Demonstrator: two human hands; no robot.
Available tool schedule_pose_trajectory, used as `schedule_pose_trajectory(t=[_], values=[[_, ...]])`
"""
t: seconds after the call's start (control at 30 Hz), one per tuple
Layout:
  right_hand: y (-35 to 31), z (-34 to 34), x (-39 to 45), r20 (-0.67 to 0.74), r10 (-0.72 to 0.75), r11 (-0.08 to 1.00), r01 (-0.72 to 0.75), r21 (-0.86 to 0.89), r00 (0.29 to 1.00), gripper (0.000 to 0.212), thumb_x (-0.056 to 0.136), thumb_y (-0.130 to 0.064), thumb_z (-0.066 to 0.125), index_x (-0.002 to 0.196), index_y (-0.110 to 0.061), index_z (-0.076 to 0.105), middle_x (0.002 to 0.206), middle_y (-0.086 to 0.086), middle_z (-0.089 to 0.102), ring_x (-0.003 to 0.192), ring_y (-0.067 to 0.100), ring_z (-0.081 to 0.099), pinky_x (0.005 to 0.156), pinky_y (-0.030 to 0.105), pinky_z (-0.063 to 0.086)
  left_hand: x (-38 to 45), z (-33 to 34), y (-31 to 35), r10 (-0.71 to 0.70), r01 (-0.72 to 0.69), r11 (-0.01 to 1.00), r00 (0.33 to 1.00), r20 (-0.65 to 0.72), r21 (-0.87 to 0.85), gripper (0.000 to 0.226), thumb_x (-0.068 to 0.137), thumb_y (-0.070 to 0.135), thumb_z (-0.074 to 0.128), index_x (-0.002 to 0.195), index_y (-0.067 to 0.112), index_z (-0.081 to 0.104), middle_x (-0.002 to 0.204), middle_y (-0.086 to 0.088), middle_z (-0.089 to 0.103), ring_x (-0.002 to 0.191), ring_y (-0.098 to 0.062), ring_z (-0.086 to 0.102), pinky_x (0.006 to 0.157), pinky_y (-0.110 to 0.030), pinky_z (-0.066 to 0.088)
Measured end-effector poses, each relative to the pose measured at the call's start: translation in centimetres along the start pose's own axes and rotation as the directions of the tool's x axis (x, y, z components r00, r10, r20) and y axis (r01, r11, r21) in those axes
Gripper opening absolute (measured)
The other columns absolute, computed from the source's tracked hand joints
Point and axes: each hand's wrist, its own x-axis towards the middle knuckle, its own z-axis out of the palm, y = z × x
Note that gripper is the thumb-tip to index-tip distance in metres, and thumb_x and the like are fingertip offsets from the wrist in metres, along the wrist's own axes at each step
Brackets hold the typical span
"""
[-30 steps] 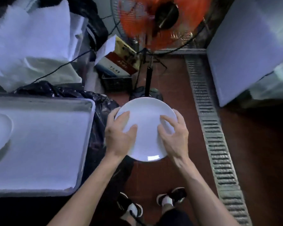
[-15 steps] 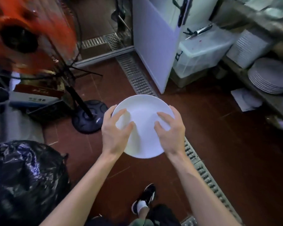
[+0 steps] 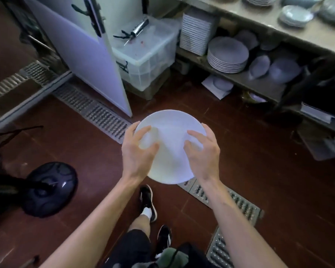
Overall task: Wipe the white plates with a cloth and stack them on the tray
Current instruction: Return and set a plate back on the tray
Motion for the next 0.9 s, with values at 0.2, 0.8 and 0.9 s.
schedule_pose_trajectory(t=[0.2, 0.8, 0.9], values=[[1.7, -0.9, 8.3, -0.144, 0.057, 0.997, -0.063, -0.04, 0.988, 0.03, 0.086, -0.016, 0.068, 0.113, -0.026, 0.075, 0.153, -0.002, 0.043, 0.139, 0.011, 0.039, 0.113, 0.043, 0.04, 8.8, 6.8, 1.1, 0.064, -0.057, 0.997, 0.987, 0.15, -0.053, 0.04, 0.082, 0.023, 0.077, 0.12, 0.033, 0.068, 0.141, 0.016, 0.045, 0.125, 0.016, 0.039, 0.099, -0.007, 0.035], [3.2, -5.7, 33.2, -0.476, 0.145, 0.985, -0.174, -0.018, 0.868, 0.025, 0.088, -0.015, 0.065, 0.109, -0.024, 0.075, 0.147, 0.001, 0.05, 0.135, 0.01, 0.044, 0.106, 0.021, 0.036, 33.0, 24.3, 9.8, 0.247, -0.223, 0.969, 0.865, 0.438, -0.106, 0.046, 0.077, 0.029, 0.075, 0.123, 0.026, 0.069, 0.14, 0.014, 0.044, 0.119, 0.023, 0.037, 0.091, 0.008, 0.025], [5.4, -8.2, 37.4, -0.514, 0.154, 0.984, -0.177, 0.005, 0.844, 0.026, 0.087, -0.017, 0.066, 0.109, -0.026, 0.074, 0.146, 0.0, 0.052, 0.133, 0.01, 0.047, 0.107, 0.019, 0.037, 35.5, 29.3, 11.7, 0.268, -0.246, 0.963, 0.851, 0.453, -0.107, 0.046, 0.077, 0.028, 0.077, 0.123, 0.025, 0.07, 0.141, 0.012, 0.046, 0.119, 0.017, 0.04, 0.093, 0.007, 0.025]])
